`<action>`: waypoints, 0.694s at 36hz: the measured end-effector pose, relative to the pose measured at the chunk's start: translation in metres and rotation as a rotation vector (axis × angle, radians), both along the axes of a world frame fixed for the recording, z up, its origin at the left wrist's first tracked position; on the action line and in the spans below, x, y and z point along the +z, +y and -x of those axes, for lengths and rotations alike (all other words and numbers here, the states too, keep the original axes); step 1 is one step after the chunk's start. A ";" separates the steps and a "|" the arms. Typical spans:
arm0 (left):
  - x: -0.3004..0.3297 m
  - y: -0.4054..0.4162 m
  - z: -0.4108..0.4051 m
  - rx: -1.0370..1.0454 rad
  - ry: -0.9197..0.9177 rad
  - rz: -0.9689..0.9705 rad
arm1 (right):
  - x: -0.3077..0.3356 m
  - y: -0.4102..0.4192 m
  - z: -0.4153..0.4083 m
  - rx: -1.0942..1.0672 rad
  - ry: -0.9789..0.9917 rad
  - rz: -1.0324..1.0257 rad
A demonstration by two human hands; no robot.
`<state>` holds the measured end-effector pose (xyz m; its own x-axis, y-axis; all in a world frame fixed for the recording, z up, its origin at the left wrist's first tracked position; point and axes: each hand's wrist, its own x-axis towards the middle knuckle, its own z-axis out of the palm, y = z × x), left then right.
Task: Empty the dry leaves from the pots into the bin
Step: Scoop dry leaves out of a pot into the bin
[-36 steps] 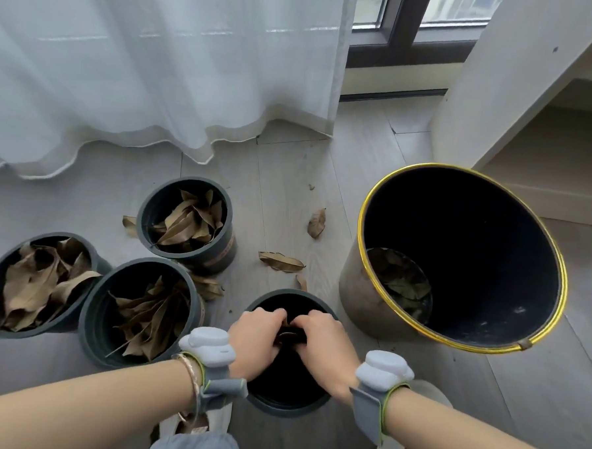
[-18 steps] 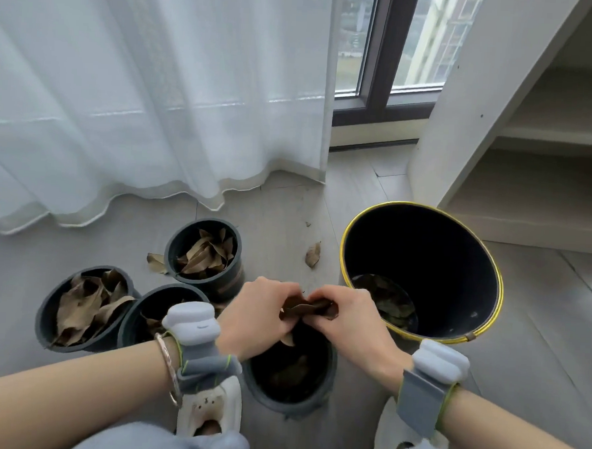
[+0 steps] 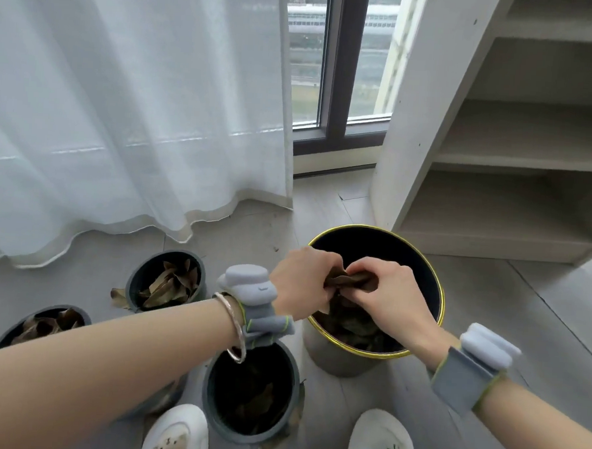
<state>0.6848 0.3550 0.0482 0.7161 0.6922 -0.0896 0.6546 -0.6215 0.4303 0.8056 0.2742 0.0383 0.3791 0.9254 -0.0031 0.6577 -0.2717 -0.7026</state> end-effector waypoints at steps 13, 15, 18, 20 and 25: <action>-0.074 0.007 -0.066 -0.261 0.328 0.029 | -0.076 0.004 -0.044 -0.035 0.010 0.419; -0.084 0.009 -0.068 -0.274 0.354 0.045 | -0.082 0.008 -0.046 -0.016 0.011 0.478; -0.095 0.011 -0.068 -0.280 0.384 0.067 | -0.088 0.015 -0.047 -0.001 0.000 0.551; -0.101 0.012 -0.068 -0.279 0.399 0.078 | -0.092 0.018 -0.047 0.009 -0.012 0.591; -0.104 0.017 -0.067 -0.283 0.415 0.095 | -0.097 0.020 -0.047 0.025 -0.020 0.634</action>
<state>0.7521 0.3716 -0.0558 0.7649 0.4514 -0.4595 0.5942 -0.7699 0.2328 0.8526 0.2943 -0.0591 0.3627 0.7547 -0.5466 0.6805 -0.6153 -0.3979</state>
